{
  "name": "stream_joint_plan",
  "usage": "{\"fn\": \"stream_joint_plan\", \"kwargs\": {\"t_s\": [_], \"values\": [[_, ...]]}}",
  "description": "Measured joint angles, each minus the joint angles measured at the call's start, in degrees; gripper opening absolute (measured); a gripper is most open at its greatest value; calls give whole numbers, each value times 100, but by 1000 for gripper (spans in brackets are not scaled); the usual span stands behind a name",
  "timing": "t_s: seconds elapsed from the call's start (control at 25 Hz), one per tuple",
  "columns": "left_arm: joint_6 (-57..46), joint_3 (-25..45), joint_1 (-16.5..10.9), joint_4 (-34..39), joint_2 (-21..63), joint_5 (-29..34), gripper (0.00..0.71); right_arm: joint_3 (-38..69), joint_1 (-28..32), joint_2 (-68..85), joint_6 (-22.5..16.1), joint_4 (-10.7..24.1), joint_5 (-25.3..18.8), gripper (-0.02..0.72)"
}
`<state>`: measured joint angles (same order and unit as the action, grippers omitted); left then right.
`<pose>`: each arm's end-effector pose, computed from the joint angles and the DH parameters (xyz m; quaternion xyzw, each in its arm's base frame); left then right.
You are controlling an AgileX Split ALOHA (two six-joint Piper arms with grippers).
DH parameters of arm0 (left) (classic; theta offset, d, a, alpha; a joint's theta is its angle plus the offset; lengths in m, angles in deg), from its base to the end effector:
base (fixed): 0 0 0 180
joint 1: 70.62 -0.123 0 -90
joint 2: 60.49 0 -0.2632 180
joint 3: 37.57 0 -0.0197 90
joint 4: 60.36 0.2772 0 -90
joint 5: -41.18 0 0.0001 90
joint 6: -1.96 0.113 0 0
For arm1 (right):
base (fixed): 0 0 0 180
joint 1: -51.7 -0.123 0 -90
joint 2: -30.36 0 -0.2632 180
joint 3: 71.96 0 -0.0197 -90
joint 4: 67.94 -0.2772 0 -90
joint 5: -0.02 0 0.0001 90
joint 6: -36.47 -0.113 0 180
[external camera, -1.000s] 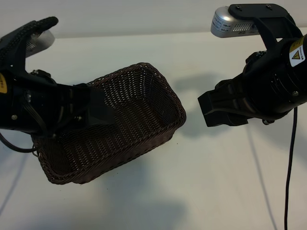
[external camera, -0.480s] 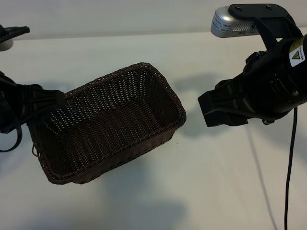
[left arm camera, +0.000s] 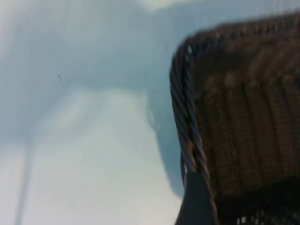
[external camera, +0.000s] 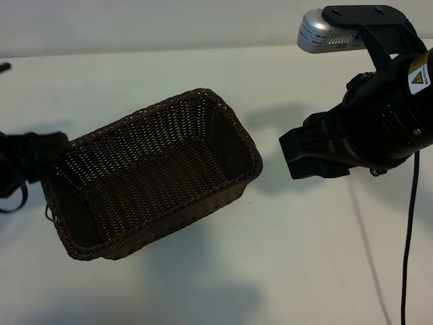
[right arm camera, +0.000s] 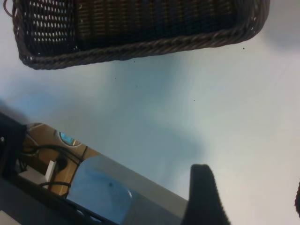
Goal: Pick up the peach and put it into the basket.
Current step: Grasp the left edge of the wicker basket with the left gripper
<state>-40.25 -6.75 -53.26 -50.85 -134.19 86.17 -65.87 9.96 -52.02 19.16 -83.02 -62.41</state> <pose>0.2492 -0.0641 0.2288 -0.1667 0.9478 -0.0677 0.2632 0.2038 0.2168 0.3156 -0.1741 0.9441 0.2340 0.1537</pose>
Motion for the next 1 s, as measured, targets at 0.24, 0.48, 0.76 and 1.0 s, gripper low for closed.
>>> {"fn": "stream_joint_plan", "kwargs": {"t_s": [0.24, 0.48, 0.76, 1.0], "values": [[679, 0, -454, -808, -739, -448, 510, 0, 0, 0, 0, 0, 0, 465], [850, 0, -470, -1109, -1534, -705, 546, 0, 0, 0, 0, 0, 0, 465], [994, 0, -470, -1284, -1562, -688, 552, 0, 0, 0, 0, 0, 0, 465], [1013, 11, -470, -1386, -1378, -522, 552, 0, 0, 0, 0, 0, 0, 465]]}}
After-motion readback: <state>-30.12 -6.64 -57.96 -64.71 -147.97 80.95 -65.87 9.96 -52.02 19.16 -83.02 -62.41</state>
